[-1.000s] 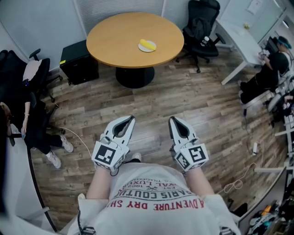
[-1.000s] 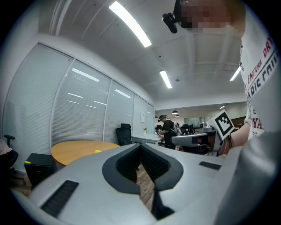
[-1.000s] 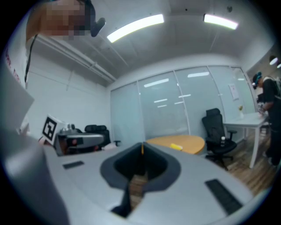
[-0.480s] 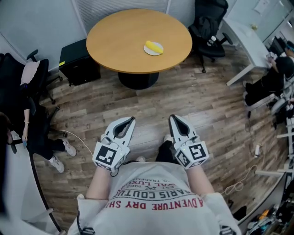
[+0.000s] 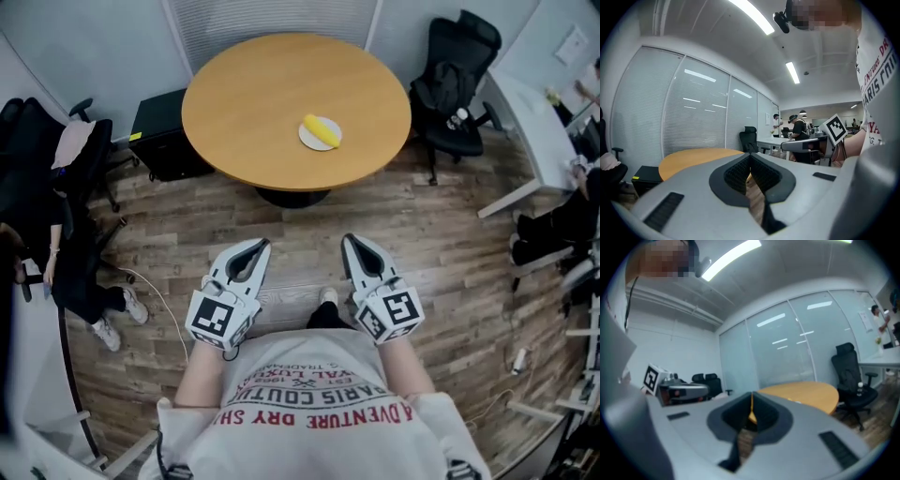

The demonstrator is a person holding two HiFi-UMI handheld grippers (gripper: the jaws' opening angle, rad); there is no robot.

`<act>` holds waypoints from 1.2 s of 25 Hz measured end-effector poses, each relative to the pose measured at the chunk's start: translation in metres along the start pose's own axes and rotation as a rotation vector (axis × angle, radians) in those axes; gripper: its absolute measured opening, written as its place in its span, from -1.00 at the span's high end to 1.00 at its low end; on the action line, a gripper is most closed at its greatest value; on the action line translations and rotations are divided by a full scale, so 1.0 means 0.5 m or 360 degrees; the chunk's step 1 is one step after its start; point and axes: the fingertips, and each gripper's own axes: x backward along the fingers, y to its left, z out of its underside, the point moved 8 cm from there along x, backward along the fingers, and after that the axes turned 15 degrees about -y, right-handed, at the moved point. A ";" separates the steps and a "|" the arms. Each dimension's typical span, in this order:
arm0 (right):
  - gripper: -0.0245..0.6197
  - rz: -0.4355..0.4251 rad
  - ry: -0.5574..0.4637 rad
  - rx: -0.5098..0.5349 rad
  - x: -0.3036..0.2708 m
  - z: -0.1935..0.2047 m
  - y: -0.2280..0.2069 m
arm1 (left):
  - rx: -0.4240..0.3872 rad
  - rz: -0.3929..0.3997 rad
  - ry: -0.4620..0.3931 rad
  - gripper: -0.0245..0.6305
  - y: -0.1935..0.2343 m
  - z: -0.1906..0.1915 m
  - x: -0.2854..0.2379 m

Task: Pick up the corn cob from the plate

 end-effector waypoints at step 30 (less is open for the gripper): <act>0.83 -0.0193 0.0403 0.0021 -0.530 0.075 -0.479 | 0.0051 -0.0258 0.0015 0.82 0.314 0.120 -0.564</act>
